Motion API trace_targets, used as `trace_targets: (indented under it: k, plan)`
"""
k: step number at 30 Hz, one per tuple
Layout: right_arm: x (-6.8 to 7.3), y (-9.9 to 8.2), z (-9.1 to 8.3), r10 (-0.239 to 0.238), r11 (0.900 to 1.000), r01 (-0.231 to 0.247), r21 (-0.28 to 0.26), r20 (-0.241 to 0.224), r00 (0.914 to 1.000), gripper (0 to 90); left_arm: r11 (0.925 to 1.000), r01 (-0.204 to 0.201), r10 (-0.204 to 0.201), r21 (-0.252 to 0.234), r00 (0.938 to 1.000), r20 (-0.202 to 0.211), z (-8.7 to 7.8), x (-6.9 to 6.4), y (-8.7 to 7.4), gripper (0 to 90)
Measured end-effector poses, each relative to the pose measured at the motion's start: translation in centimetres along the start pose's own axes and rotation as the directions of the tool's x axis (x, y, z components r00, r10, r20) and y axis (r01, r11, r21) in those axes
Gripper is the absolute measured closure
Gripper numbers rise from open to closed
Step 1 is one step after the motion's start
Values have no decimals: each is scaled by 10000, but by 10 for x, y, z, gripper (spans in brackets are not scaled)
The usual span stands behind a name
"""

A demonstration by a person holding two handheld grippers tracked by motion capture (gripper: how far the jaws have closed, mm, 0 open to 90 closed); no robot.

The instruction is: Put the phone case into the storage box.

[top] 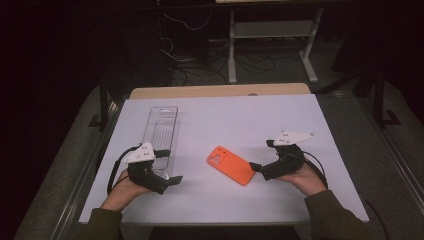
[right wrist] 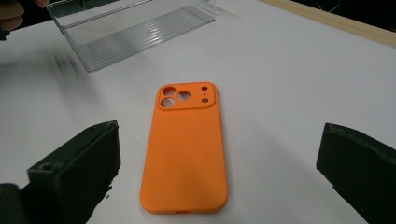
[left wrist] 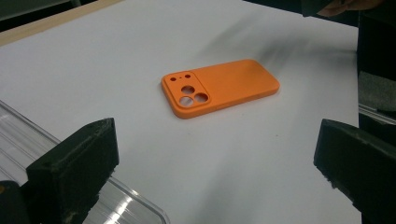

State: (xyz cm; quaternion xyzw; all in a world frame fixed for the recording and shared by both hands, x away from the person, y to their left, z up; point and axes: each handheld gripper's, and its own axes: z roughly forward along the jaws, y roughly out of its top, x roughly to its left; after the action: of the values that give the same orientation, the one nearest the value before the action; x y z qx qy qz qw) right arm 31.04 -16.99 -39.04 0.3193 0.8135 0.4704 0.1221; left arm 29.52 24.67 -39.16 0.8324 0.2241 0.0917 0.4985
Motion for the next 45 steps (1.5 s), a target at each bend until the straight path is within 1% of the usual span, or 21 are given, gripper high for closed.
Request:
trace_targets:
  k: [2, 3, 5, 6, 10, 13, 19, 25, 27, 33, 37, 38, 43, 45]
  plan:
    - [0, 0, 0, -152, 9999, 152, 18, 34, 9999, 0, 9999, 62, -62, -86, 10000, 2, 0, 0, 0, 0]
    - [1, 1, 0, -190, 9998, 190, 22, 99, 9998, 0, 10000, 20, -20, -42, 10000, -2, 0, 0, 0, 0]
    - [2, 2, 1, -126, 9999, 125, 39, 92, 9999, 0, 10000, 44, -44, -42, 10000, -3, 0, -1, 0, 0]
    - [1, 3, 2, -198, 9998, 197, 72, 65, 9998, 0, 9999, 119, -119, -76, 9999, 10, 1, -2, 0, 0]
    - [2, 7, 4, -104, 9997, 103, 233, 31, 9999, 0, 10000, 62, -61, -26, 10000, 23, 0, -2, 0, 0]
    - [1, 9, 6, -176, 9996, 175, 242, 24, 9998, 0, 9999, 92, -92, -91, 10000, 21, 0, -2, 0, 0]
    - [0, 14, 11, -96, 9991, 94, 412, 28, 10000, 0, 9999, 83, -83, -96, 10000, 17, 0, -2, 0, 0]
    - [-1, 18, 15, -55, 9990, 55, 446, 6, 10000, 0, 9999, 113, -113, -83, 9999, 26, 0, -2, 0, 0]
    - [-1, 18, 15, -46, 9988, 48, 490, -27, 10000, 0, 10000, 50, -50, -51, 10000, 32, 0, -2, 0, 0]
    - [-1, 21, 19, -70, 9986, 69, 526, 5, 10000, 0, 9998, 160, -159, -80, 9999, 67, 0, -3, 0, 0]
    - [-3, 22, 23, -66, 9982, 65, 591, 13, 10000, 0, 9999, 128, -128, -44, 9999, 63, 0, -3, 0, 0]
    - [-3, 22, 23, -2, 9980, 1, 626, 12, 10000, 0, 9999, 113, -113, -29, 9999, 61, 0, -3, 0, 0]
    - [-4, 23, 26, -16, 9976, 15, 695, 13, 10000, 0, 10000, 74, -74, 31, 9999, 74, 0, -3, 0, 0]
    - [-4, 24, 28, 75, 9973, -78, 732, 43, 10000, 0, 10000, 66, -66, 10, 9999, 82, 1, -3, 0, 0]
